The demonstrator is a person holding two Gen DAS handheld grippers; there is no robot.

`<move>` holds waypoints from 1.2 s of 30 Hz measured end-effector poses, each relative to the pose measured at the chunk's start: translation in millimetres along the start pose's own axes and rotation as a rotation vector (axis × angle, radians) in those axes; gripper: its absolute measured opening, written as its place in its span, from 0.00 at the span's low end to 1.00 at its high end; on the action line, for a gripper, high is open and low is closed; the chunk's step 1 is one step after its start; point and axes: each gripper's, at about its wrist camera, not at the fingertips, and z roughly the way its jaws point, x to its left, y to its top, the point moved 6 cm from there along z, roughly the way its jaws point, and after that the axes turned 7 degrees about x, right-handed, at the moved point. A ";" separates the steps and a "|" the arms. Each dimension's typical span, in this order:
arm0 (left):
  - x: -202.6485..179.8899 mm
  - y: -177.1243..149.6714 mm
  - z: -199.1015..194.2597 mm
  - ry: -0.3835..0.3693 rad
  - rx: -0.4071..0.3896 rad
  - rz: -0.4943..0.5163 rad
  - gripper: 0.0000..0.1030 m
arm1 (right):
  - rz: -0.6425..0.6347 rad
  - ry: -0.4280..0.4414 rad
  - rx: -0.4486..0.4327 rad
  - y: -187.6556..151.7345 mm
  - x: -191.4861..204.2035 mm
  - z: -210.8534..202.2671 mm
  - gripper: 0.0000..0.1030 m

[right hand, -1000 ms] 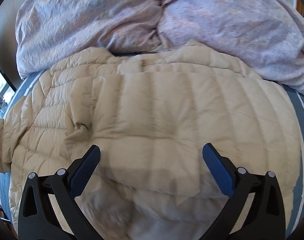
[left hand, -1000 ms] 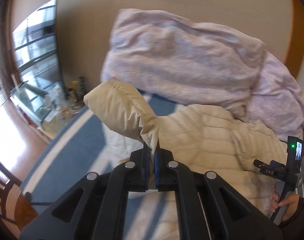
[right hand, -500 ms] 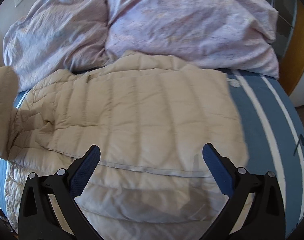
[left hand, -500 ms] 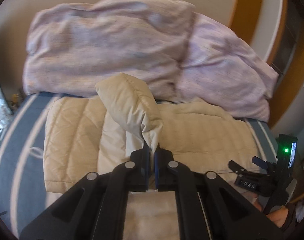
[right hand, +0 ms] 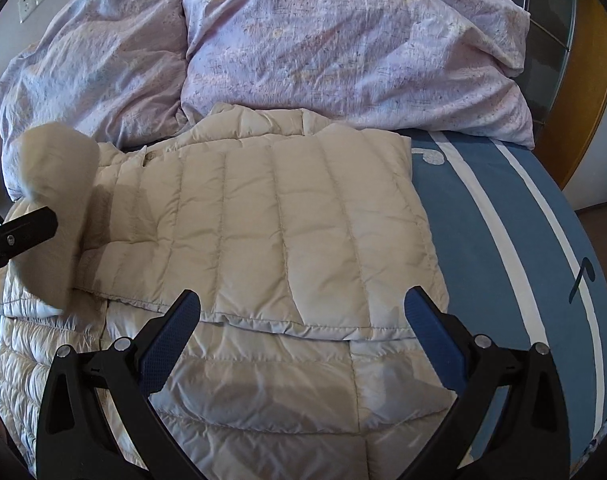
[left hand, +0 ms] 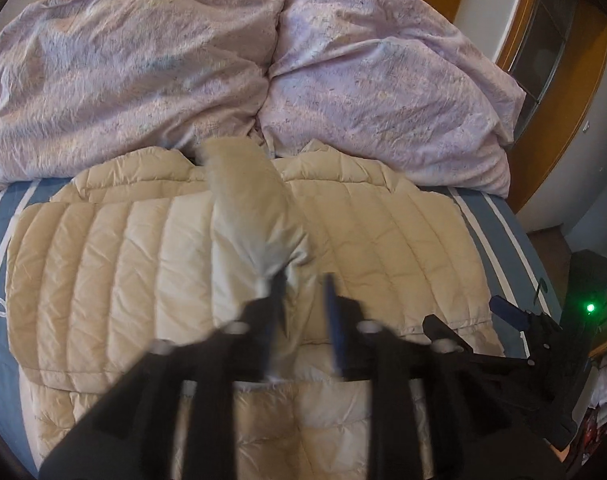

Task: Fold large clothes
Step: 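Grasp the sleeve cuff with the left gripper and lift it, then lay the sleeve across the jacket body and open the left gripper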

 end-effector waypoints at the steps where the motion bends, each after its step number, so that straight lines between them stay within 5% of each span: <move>1: 3.3 0.0 -3.2 0.011 -0.011 -0.005 0.44 | -0.002 0.002 -0.003 -0.3 0.7 -1.0 0.99; 8: 39.9 -0.2 -25.3 0.096 -0.056 -0.026 0.59 | -0.032 0.080 -0.059 2.6 22.1 -17.2 0.98; 20: 110.7 -21.9 -8.5 0.255 -0.016 -0.067 0.59 | -0.123 0.216 -0.091 15.1 94.2 -18.8 0.64; 27: 136.7 -26.0 -1.8 0.321 -0.008 -0.067 0.60 | -0.158 0.239 -0.080 18.6 127.0 -0.8 0.52; 36: 163.0 -30.8 8.6 0.363 0.010 -0.084 0.60 | -0.161 0.184 -0.033 12.8 133.0 25.1 0.49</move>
